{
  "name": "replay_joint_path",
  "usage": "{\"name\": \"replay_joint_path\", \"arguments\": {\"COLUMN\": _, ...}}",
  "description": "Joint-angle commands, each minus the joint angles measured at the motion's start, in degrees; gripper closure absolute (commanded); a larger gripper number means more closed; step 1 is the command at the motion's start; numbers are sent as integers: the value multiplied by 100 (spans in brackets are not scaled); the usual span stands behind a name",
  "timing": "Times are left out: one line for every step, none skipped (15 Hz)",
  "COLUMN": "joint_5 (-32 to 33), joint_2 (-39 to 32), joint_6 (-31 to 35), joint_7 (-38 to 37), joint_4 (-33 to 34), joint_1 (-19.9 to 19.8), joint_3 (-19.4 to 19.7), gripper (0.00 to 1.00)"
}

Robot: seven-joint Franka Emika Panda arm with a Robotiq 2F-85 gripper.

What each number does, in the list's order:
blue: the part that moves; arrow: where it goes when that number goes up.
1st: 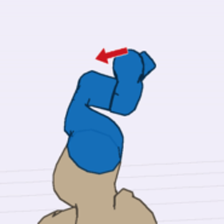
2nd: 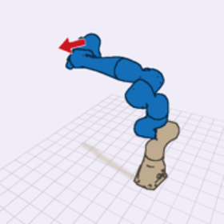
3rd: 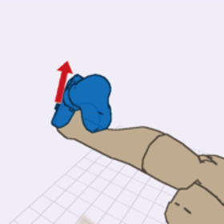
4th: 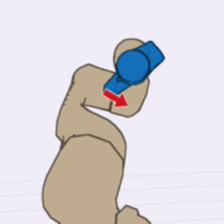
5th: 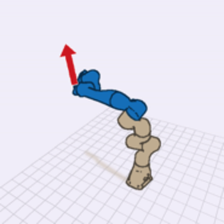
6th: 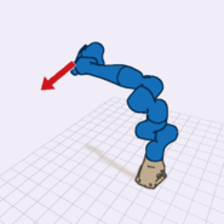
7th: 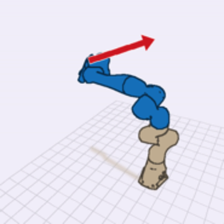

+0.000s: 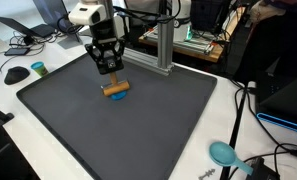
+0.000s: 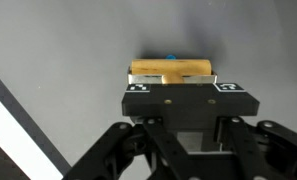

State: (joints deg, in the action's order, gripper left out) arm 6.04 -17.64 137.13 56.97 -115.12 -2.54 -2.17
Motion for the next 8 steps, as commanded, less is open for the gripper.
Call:
{"name": "replay_joint_path", "arguments": {"joint_5": -274, "joint_2": -182, "joint_6": 112, "joint_7": 245, "joint_4": 162, "joint_1": -140, "joint_3": -160, "gripper": 78}}
{"name": "replay_joint_path", "arguments": {"joint_5": -306, "joint_2": -186, "joint_6": 132, "joint_7": 259, "joint_4": 153, "joint_1": -142, "joint_3": -178, "gripper": 78}}
{"name": "replay_joint_path", "arguments": {"joint_5": -322, "joint_2": -194, "joint_6": 154, "joint_7": 262, "joint_4": 147, "joint_1": -142, "joint_3": -191, "gripper": 78}}
{"name": "replay_joint_path", "arguments": {"joint_5": -306, "joint_2": -207, "joint_6": 186, "joint_7": 248, "joint_4": 138, "joint_1": -130, "joint_3": -192, "gripper": 78}}
{"name": "replay_joint_path", "arguments": {"joint_5": -303, "joint_2": -221, "joint_6": 228, "joint_7": 239, "joint_4": 133, "joint_1": -128, "joint_3": -193, "gripper": 78}}
{"name": "replay_joint_path", "arguments": {"joint_5": -249, "joint_2": -240, "joint_6": 265, "joint_7": 213, "joint_4": 130, "joint_1": -115, "joint_3": -179, "gripper": 78}}
{"name": "replay_joint_path", "arguments": {"joint_5": -282, "joint_2": -268, "joint_6": 276, "joint_7": 225, "joint_4": 136, "joint_1": -127, "joint_3": -189, "gripper": 78}}
{"name": "replay_joint_path", "arguments": {"joint_5": -288, "joint_2": -288, "joint_6": 300, "joint_7": 233, "joint_4": 133, "joint_1": -134, "joint_3": -190, "gripper": 78}}
